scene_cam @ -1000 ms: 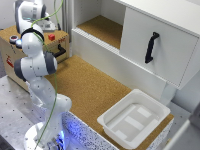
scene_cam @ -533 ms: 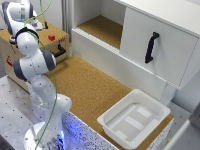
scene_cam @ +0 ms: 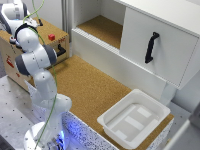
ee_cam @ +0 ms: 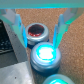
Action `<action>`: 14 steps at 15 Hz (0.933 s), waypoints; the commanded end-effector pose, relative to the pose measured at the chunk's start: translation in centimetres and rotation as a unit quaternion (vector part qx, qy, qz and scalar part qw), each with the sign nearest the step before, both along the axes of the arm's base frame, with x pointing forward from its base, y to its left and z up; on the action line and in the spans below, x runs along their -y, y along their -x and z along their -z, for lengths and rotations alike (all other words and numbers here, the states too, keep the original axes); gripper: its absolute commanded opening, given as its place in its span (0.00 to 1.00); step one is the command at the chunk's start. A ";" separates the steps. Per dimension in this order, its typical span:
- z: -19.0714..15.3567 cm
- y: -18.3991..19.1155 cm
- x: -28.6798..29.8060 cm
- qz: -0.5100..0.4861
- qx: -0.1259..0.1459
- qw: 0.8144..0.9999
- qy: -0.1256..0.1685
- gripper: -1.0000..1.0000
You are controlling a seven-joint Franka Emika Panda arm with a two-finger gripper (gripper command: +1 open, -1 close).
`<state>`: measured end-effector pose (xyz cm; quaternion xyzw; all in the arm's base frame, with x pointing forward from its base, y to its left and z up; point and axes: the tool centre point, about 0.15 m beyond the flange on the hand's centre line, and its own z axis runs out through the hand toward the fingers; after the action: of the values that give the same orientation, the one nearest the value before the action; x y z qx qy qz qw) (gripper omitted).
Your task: Push the blue button to turn off the blue light
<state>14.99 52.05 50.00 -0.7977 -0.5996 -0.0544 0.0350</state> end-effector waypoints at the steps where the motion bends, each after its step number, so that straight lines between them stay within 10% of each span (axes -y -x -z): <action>1: -0.3 -1.4 -3.3 0.017 -0.006 0.995 0.103 0.00; 14: 3.3 -2.3 -1.9 0.056 -0.038 0.993 0.100 0.00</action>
<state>17.14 52.28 46.27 -0.8258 -0.5632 0.0058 0.0278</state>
